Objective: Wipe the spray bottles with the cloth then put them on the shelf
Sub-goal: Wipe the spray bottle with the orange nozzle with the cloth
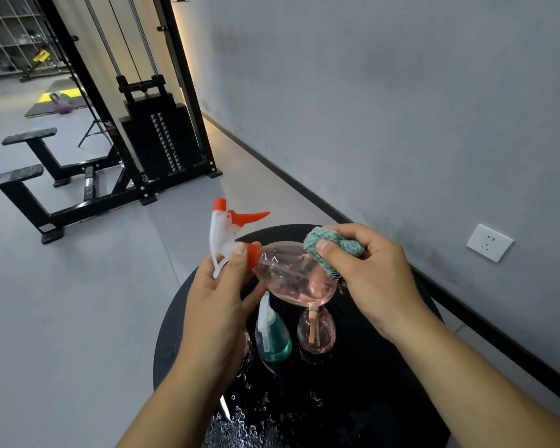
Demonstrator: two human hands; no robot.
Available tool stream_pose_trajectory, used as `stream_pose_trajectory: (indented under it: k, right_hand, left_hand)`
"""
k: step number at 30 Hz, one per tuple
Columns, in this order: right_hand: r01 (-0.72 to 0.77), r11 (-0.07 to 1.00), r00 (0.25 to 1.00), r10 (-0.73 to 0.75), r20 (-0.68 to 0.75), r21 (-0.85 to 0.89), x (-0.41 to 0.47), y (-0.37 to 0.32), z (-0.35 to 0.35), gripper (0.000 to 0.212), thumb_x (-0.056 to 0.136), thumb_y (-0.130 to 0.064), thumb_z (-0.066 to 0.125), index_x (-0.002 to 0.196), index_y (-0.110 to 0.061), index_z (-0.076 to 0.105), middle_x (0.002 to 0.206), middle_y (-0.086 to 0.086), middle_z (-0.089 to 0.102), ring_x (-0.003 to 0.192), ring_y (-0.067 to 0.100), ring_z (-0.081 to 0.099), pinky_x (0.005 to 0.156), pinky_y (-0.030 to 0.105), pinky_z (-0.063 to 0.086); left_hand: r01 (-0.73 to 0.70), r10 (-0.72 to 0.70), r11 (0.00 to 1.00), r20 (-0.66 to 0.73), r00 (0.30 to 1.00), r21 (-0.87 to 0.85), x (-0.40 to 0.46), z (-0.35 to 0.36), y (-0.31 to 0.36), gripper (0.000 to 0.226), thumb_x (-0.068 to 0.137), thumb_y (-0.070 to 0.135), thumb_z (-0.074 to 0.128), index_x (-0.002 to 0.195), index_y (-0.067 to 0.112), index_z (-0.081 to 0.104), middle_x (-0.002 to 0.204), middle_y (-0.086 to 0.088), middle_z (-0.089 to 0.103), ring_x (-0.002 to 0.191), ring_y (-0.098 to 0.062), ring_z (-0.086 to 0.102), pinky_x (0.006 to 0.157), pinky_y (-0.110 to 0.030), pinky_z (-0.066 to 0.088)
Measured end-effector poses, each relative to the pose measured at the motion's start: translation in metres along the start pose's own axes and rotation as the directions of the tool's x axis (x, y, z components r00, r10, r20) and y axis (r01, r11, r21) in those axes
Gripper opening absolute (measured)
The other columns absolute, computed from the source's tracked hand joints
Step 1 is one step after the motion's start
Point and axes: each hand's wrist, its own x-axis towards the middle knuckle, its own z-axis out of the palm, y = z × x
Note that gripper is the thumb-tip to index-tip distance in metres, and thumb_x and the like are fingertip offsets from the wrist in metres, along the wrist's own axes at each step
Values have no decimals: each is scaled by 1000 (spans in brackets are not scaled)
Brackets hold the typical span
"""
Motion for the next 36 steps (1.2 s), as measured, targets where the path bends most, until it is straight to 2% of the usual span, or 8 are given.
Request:
stream_pose_trajectory:
  k: [5, 11, 19, 24, 27, 31, 33, 36]
  right_hand:
    - [95, 993, 994, -91, 59, -68, -11, -5, 9, 16, 92, -26, 76, 106, -33, 76, 101, -16, 76, 92, 0, 72, 73, 18, 59]
    - [23, 1000, 996, -21, 81, -16, -10, -4, 12, 15, 92, -24, 76, 105, -31, 77, 98, -13, 78, 89, 6, 75, 82, 38, 64]
    - [2, 999, 999, -4, 36, 36, -10, -3, 13, 16, 92, -21, 76, 104, -30, 78, 97, -11, 78, 89, 9, 76, 83, 41, 64]
    - [16, 999, 999, -17, 42, 42, -12, -3, 12, 15, 93, -19, 75, 103, -30, 77, 95, -12, 78, 85, 8, 76, 76, 31, 63]
    - [33, 999, 999, -34, 34, 37, -12, -3, 12, 16, 93, -18, 75, 102, -30, 77, 94, -13, 78, 85, 6, 75, 72, 23, 60]
    - [42, 999, 999, -42, 29, 21, -13, -5, 11, 15, 93, -20, 75, 103, -31, 77, 93, -13, 78, 80, 11, 76, 68, 27, 63]
    - [46, 999, 999, -47, 24, 16, -13, -6, 10, 16, 93, -21, 75, 104, -32, 77, 93, -14, 78, 80, 10, 76, 67, 27, 63]
    - [52, 999, 999, -52, 10, 14, -13, -6, 8, 16, 93, -21, 75, 104, -32, 77, 94, -15, 78, 84, 4, 75, 68, 20, 60]
  left_hand:
    - [110, -134, 978, -132, 982, -176, 5, 1, 3, 23, 92, 29, 79, 108, 13, 74, 98, -5, 80, 94, -18, 78, 92, -36, 64]
    - [192, -239, 934, -130, 962, -301, 13, -7, 9, 36, 88, 29, 83, 117, 11, 71, 97, -7, 76, 94, -19, 77, 98, -39, 62]
    - [218, -233, 969, -141, 962, -116, 5, -5, 8, 26, 98, 36, 74, 113, 15, 77, 108, -1, 83, 102, -14, 78, 92, -38, 57]
    - [236, -253, 961, -116, 960, -143, 4, -1, 8, 25, 106, 29, 65, 119, 12, 77, 113, -2, 83, 103, -11, 79, 88, -31, 57]
    - [242, -257, 960, -96, 962, -145, 4, 0, 8, 18, 105, 22, 61, 108, 13, 77, 112, -2, 82, 107, -15, 77, 95, -36, 58]
    - [223, -230, 963, -31, 973, -152, 1, 0, 13, 17, 97, 9, 52, 91, 14, 67, 103, -6, 79, 107, -22, 69, 111, -46, 52]
    - [211, -213, 969, -4, 977, -125, -1, 2, 14, 12, 97, 21, 62, 97, 13, 71, 107, -4, 79, 113, -20, 71, 113, -46, 50]
    - [200, -204, 973, -19, 979, -114, -3, 5, 15, 36, 88, 46, 75, 103, 13, 77, 114, -5, 82, 116, -18, 75, 108, -43, 53]
